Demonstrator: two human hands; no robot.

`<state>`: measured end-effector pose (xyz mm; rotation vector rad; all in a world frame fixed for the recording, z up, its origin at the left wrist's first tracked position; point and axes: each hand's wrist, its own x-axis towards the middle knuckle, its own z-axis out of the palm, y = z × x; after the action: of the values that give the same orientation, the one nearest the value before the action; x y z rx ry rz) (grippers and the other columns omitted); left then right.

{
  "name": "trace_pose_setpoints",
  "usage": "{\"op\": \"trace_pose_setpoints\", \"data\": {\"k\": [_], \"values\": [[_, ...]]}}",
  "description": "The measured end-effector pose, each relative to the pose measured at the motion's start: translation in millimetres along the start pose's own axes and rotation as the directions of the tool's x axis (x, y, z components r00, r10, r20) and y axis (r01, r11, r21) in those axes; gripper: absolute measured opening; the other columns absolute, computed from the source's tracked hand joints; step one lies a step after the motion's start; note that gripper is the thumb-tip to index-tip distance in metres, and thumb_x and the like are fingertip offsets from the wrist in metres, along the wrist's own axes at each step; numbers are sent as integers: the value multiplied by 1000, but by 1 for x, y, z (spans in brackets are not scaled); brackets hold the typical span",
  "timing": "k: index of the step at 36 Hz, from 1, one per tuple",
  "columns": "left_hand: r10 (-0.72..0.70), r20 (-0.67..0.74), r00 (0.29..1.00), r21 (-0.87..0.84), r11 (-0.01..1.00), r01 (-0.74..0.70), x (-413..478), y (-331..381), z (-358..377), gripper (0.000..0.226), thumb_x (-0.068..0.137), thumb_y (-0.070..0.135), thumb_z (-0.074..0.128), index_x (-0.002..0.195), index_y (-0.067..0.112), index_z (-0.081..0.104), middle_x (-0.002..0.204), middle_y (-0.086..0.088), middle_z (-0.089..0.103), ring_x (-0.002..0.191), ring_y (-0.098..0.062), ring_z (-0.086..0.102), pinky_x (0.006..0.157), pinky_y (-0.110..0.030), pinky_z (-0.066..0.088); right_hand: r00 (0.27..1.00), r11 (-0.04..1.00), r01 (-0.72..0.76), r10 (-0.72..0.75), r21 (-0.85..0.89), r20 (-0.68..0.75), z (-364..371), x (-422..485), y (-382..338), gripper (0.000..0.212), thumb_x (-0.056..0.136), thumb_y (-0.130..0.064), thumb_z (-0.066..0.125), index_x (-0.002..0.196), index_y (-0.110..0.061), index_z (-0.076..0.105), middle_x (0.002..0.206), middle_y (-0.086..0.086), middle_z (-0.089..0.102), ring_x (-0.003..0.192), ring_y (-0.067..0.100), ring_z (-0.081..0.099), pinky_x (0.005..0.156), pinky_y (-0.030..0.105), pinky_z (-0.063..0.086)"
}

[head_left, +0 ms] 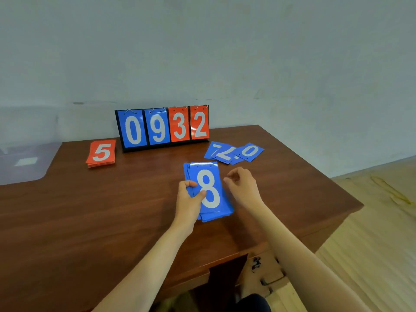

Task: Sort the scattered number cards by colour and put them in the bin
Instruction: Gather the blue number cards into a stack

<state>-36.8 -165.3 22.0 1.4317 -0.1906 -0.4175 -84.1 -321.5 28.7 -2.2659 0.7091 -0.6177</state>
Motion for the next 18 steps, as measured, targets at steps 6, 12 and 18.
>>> {"op": "trace_pose_setpoints", "data": {"k": [6, 12, 18], "values": [[-2, -33, 999, 76, 997, 4, 53, -1, 20, 27, 88, 6, 61, 89, 27, 44, 109, 1, 54, 93, -20, 64, 75, -43, 55, 995, 978, -101, 104, -181, 11, -5, 93, 57, 31, 95, -24, 52, 122, -10, 57, 129, 11, 52, 122, 29, 46, 103, 38, 37], [-12, -35, 999, 105, 994, 16, 105, -7, 37, 25, 89, 7, 61, 90, 26, 45, 105, 7, 54, 86, -12, 64, 73, -42, 56, 986, 929, -94, 138, -357, 98, 1, 169, 102, 48, 99, -29, 40, 145, -17, 34, 154, 8, 25, 144, 28, 13, 115, 43, 20], [-19, -43, 999, 132, 991, 25, 131, -13, 46, 23, 90, 9, 61, 91, 26, 46, 103, 12, 52, 86, -8, 63, 70, -37, 56, 951, 853, -84, 224, -515, 215, 3, 202, 128, 46, 100, -44, 26, 145, -34, 29, 159, -4, 7, 147, 21, -6, 111, 61, -4]]}}
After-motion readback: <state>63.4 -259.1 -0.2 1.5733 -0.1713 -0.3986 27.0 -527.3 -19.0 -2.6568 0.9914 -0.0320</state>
